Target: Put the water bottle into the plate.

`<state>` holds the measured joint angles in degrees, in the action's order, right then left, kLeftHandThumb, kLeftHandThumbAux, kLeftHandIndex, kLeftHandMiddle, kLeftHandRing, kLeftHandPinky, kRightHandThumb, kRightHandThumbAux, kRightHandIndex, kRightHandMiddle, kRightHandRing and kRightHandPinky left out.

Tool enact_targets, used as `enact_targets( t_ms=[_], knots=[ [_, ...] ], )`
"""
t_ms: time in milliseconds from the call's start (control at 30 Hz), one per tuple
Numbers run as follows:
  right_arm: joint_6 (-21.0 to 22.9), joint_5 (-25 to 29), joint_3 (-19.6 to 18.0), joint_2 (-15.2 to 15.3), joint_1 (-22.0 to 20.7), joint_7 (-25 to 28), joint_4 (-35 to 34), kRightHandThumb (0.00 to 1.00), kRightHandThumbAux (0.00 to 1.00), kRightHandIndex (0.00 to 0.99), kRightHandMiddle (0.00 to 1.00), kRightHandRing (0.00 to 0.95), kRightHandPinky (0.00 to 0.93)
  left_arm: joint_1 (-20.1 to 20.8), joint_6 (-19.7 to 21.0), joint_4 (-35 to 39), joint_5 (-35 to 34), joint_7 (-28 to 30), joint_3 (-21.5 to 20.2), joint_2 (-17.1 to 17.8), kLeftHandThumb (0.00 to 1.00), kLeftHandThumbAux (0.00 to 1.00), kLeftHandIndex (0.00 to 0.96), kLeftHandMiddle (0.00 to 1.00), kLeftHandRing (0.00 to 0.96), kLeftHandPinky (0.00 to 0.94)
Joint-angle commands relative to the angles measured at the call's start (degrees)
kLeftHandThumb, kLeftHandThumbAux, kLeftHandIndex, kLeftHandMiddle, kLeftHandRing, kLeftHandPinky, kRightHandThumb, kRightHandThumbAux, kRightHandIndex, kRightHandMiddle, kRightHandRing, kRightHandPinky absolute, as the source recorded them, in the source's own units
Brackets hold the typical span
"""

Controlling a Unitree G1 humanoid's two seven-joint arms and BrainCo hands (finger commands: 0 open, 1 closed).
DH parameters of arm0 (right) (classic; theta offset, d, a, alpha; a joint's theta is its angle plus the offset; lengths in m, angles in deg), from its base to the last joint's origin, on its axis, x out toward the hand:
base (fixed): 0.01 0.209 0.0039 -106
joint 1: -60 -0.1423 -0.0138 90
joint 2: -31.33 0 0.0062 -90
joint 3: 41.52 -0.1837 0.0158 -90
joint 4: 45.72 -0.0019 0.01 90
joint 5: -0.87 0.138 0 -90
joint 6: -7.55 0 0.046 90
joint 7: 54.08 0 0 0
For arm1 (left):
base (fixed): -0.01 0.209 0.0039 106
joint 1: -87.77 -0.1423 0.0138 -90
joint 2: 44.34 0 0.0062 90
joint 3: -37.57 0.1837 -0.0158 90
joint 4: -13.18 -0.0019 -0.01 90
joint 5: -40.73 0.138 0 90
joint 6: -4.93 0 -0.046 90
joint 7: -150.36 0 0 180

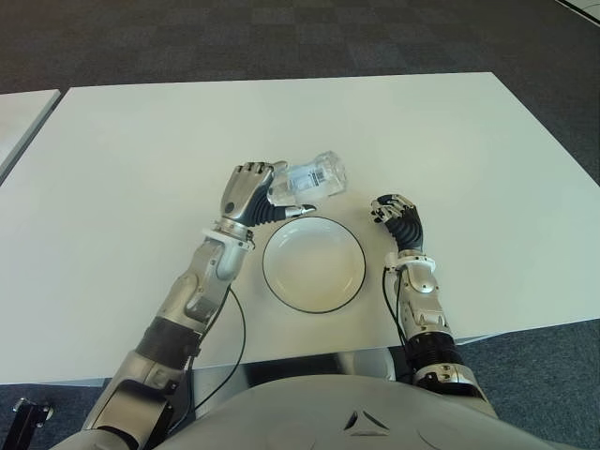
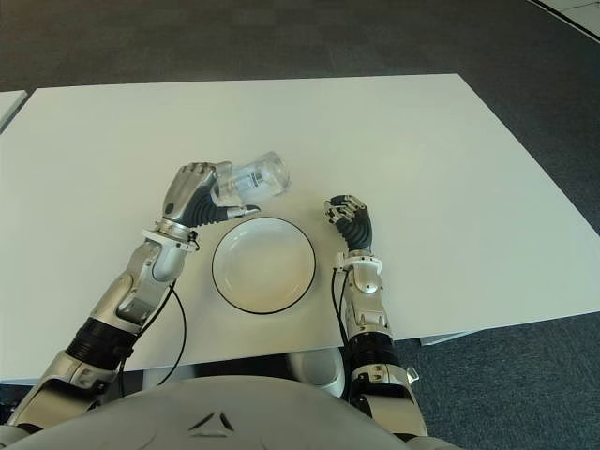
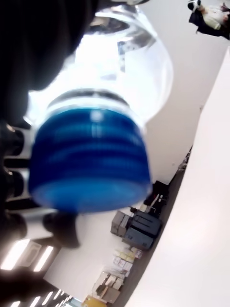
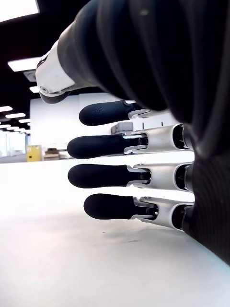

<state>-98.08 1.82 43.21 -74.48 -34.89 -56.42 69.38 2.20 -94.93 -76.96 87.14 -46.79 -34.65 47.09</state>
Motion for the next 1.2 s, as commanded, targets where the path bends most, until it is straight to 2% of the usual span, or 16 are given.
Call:
enact_targets(
  t_ms=[33, 300, 767, 1200],
  knots=[
    [2.13, 0.03, 0.11, -0.20, 0.85, -0.22, 1.07, 0.706, 0.732, 0.428, 0.496, 0.512, 0.522, -0.64, 0.64, -0.05, 2.16, 2.18, 2.32, 0.56, 0.745, 0.696, 0.443, 0.876, 0.874, 0.830],
    [2.54, -0.26, 0.33, -0.37, 0.99, -0.73, 0.46, 0.707, 0.733, 0.428, 0.495, 0.502, 0.524, -0.36, 1.24, -2.13, 6.30, 3.42, 6.21, 0.82, 0.744, 0.697, 0.443, 0.868, 0.870, 0.846],
    [3.47, 0.22, 0.40, -0.26, 1.22, -0.12, -0.52, 0.707, 0.733, 0.429, 0.495, 0.514, 0.533, 0.60, -0.24, -10.64, 11.99, -2.24, 10.99, 2.11, 0.743, 0.696, 0.443, 0.867, 0.868, 0.867],
    [2.49, 0.54, 0.10, -0.52, 0.96, 0.03, 0.18, 0.707, 0.733, 0.428, 0.497, 0.509, 0.533, -0.24, 0.05, -12.83, 12.43, 0.07, 13.39, 3.84, 0.744, 0.697, 0.443, 0.859, 0.858, 0.843]
  ],
)
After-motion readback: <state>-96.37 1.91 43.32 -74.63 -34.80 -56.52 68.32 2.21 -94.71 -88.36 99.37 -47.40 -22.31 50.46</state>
